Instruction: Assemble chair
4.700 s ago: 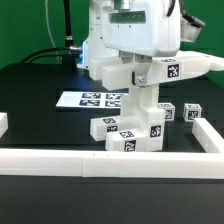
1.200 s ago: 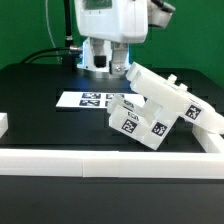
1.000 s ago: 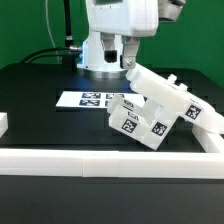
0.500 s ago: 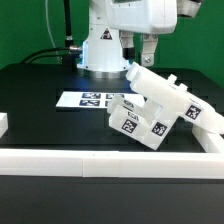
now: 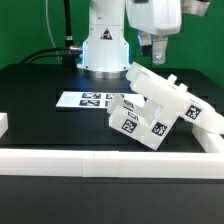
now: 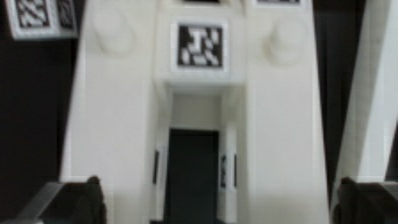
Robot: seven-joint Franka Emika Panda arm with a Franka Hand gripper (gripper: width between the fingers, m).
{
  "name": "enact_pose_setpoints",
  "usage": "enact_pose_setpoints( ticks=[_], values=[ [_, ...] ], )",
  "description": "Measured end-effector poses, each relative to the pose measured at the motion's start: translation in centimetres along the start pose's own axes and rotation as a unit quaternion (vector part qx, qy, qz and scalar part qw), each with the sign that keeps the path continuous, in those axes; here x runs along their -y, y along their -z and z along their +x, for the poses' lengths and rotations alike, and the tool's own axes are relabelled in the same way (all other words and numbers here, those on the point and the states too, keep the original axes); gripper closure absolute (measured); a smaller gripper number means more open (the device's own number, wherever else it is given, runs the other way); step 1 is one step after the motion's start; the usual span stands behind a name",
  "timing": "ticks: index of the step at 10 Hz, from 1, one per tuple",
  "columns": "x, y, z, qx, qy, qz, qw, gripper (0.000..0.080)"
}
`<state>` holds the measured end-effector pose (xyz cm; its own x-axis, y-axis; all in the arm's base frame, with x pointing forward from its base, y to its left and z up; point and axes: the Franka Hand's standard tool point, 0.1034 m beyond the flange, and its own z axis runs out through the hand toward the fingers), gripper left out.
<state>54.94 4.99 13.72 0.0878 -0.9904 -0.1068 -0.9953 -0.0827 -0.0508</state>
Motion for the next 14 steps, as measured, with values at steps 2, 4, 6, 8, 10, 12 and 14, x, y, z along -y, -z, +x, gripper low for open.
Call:
enact_pose_setpoints(
  ticks=[2, 4, 6, 8, 10, 12, 14],
  values=[
    [0.0, -0.6, 0.2, -0.006, 0.001, -0.001, 1.0, 0.015],
    [-0.2, -0.8, 0.3, -0.007, 0.0, -0.002, 1.0, 0.015],
    [-1.0, -1.4, 0.5, -0.007, -0.001, -0.009, 1.0, 0.015],
    [-1.4, -1.6, 1.0, -0.009, 0.003, -0.012, 1.0, 0.015],
    [-1.6, -2.1, 2.5, -0.016, 0.017, -0.011, 1.0, 0.015],
    [-1.7, -2.7, 4.5, -0.028, 0.03, -0.006, 0.999, 0.015],
    [-1.6, -3.2, 5.7, -0.038, 0.038, -0.006, 0.999, 0.015]
  ],
)
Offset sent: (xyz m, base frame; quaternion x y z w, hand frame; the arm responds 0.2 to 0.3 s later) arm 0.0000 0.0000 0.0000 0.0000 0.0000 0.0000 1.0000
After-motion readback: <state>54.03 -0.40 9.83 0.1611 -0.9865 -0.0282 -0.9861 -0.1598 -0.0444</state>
